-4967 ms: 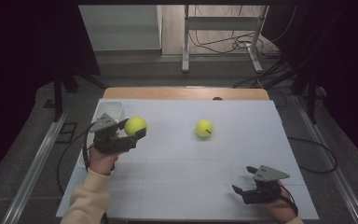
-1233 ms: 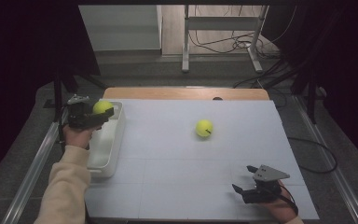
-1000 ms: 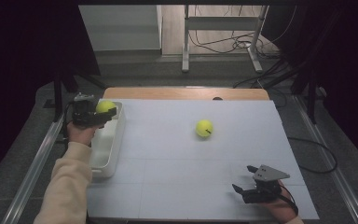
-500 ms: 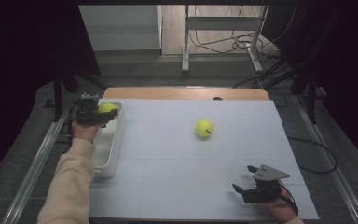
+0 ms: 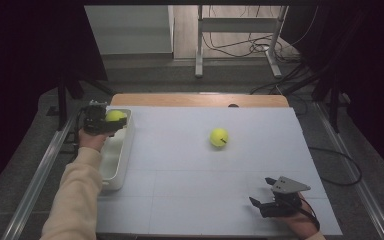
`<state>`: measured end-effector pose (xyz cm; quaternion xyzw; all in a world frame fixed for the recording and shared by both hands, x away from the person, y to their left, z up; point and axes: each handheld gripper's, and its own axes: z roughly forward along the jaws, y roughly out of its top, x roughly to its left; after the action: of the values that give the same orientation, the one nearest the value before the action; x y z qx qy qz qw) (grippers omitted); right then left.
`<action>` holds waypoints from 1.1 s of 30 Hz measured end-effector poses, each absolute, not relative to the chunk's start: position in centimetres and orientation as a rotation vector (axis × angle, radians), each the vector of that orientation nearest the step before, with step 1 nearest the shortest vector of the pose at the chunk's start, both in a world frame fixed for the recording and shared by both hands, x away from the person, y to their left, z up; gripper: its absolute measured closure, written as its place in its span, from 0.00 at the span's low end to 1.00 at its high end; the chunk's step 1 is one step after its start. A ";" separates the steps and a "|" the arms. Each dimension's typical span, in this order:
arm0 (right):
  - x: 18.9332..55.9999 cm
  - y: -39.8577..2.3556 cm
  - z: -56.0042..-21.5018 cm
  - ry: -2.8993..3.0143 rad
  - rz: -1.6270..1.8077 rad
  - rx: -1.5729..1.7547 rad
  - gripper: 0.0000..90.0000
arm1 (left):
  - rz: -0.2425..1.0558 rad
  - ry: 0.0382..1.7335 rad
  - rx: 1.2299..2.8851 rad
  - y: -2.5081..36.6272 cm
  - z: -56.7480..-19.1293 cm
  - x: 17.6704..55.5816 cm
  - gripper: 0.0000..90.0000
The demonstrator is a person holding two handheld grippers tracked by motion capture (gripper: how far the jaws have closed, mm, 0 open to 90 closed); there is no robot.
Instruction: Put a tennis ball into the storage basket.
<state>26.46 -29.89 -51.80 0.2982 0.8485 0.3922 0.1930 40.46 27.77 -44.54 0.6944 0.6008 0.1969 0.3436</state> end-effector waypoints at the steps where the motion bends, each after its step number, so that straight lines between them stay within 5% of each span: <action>1: 26.5 -29.9 -51.8 2.381 1.103 0.836 0.13 | 0.517 1.561 1.807 27.8 -44.5 40.5 0.28; 16: 26.4 -29.9 -51.8 2.385 1.097 0.835 0.13 | 0.586 1.603 1.823 27.6 -44.6 40.8 0.24; 21: 26.4 -29.9 -51.8 2.385 1.096 0.835 0.13 | 0.565 1.599 1.758 27.9 -44.2 40.6 0.14; 33: 26.4 -29.9 -51.8 2.386 1.093 0.835 0.13 | 0.476 1.507 1.767 27.6 -43.3 39.6 0.14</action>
<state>26.42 -29.92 -51.82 0.2977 0.8501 0.3894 0.1927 39.58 27.61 -43.31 0.6908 0.5889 0.1861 0.3760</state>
